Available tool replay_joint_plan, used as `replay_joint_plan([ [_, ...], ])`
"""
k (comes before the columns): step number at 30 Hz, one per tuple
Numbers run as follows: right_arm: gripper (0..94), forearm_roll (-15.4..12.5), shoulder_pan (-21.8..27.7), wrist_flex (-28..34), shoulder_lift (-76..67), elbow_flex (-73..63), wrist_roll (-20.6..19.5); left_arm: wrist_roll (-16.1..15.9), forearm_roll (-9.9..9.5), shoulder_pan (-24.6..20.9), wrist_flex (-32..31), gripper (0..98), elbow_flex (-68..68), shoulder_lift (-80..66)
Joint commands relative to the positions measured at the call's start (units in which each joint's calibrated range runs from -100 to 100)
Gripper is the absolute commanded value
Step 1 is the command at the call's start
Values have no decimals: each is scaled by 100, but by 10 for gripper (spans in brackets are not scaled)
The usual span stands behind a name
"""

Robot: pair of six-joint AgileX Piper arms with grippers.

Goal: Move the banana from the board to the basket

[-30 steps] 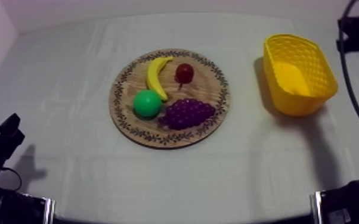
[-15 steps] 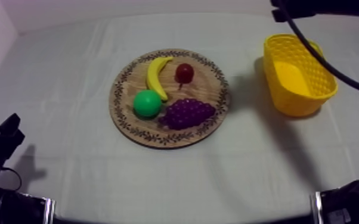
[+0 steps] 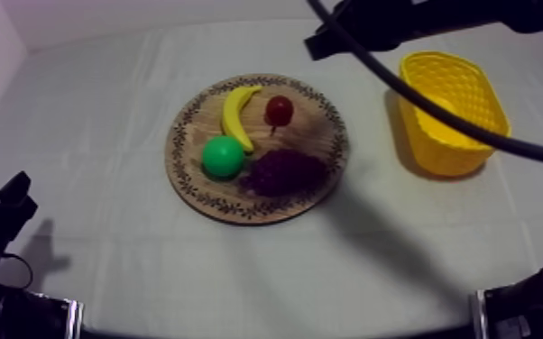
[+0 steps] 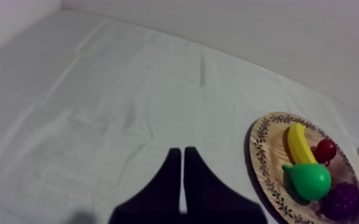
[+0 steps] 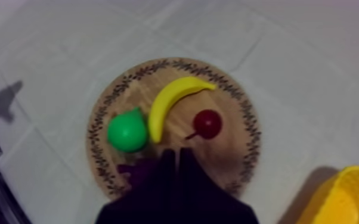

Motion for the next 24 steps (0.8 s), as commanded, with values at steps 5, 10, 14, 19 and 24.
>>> replay_joint_plan([
  [5, 18, 361, -498, 530, 850, -774, -1097, 0, -2, 0, 0, 1, 3, -3],
  [10, 20, 466, -619, 850, 1610, -1445, -1542, 0, -2, 0, 0, 1, 3, -3],
  [14, 23, 568, -643, 995, 2148, -1837, -1885, 0, -2, 0, 0, 1, 3, -3],
  [19, 25, 598, -618, 1049, 2756, -2210, -2158, 0, -2, 0, 0, 1, 3, -3],
  [24, 26, 570, -580, 987, 3258, -2541, -2226, 0, -2, 0, 0, 1, 3, -3],
])
